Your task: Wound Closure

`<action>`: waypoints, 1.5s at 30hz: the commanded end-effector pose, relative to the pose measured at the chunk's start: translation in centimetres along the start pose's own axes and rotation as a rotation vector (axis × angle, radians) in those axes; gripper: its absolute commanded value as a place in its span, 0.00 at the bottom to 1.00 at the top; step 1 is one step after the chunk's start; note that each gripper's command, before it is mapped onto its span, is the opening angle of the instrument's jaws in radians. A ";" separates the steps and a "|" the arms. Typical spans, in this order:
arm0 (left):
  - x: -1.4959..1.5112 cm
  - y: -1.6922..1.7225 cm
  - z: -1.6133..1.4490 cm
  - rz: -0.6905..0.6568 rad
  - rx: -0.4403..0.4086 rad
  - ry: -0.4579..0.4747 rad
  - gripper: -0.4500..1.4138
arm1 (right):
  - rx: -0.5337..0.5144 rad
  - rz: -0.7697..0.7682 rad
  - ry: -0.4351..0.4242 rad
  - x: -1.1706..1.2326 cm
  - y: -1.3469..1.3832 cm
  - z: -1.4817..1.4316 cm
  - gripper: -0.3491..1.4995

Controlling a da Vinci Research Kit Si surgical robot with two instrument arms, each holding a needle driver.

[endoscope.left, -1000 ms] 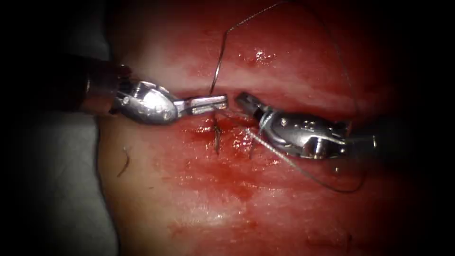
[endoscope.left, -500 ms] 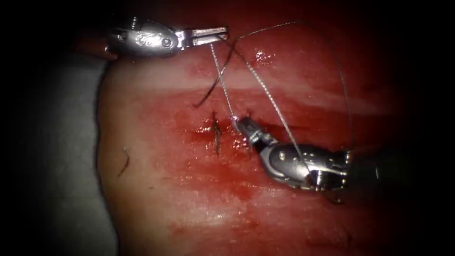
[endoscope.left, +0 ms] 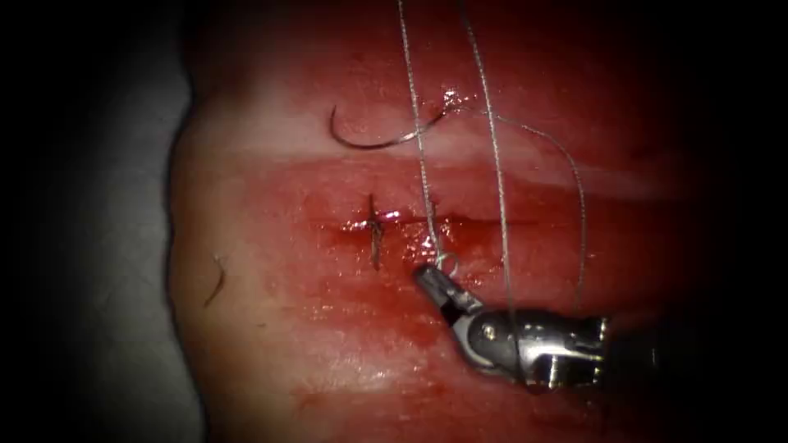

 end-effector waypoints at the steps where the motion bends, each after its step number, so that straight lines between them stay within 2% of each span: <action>1: -0.06 0.03 0.07 -0.001 -0.001 -0.003 0.00 | 0.008 -0.008 -0.006 -0.08 -0.14 -0.05 0.00; 10: -0.17 -0.11 0.16 0.031 0.019 -0.033 0.00 | 0.028 -0.031 -0.006 -0.08 -0.31 -0.17 0.00; 19: -0.33 -0.37 0.24 0.084 0.038 -0.061 0.00 | 0.037 -0.045 -0.011 -0.09 -0.32 -0.19 0.00; 25: -0.46 -0.50 0.27 0.110 0.049 -0.077 0.00 | 0.054 -0.064 -0.036 -0.25 -0.43 -0.26 0.00; 34: -0.61 -0.67 0.29 0.121 0.060 -0.095 0.00 | 0.086 -0.112 -0.099 -0.70 -0.64 -0.46 0.00; 45: -0.63 -0.66 0.34 0.122 0.064 -0.105 0.00 | 0.093 -0.106 -0.097 -0.65 -0.59 -0.43 0.00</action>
